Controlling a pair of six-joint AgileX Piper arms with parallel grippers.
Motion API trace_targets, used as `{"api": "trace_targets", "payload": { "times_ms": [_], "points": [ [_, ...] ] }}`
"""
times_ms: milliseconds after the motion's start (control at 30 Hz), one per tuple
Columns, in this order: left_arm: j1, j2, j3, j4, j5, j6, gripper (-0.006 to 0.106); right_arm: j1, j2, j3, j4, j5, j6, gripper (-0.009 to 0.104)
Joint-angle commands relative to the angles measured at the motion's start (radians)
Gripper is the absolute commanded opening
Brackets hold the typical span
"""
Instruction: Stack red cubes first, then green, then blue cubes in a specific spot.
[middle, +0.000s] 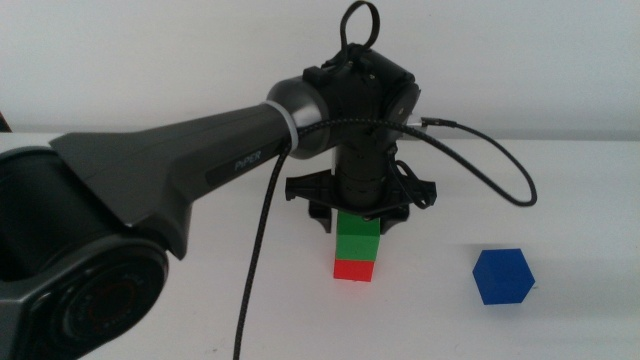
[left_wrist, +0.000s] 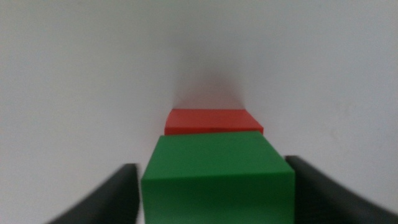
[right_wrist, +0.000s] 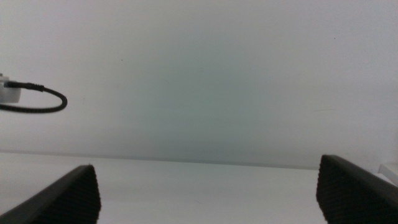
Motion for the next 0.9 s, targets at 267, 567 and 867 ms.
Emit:
{"api": "trace_targets", "payload": {
  "times_ms": [267,567,867],
  "points": [
    [0.0,-0.157,-0.005,0.04,0.096,0.131,0.091,-0.006,-0.039,0.043,-0.005,-0.004,-0.002,0.093],
    [0.022,-0.578,0.199,0.083,0.099,0.548,0.091,-0.006,-0.039,0.043,-0.005,-0.004,-0.002,0.093],
    [0.355,-1.074,0.662,-0.444,-0.025,1.068,0.091,-0.006,-0.039,0.043,-0.005,-0.004,-0.002,0.093]
  ]
}}
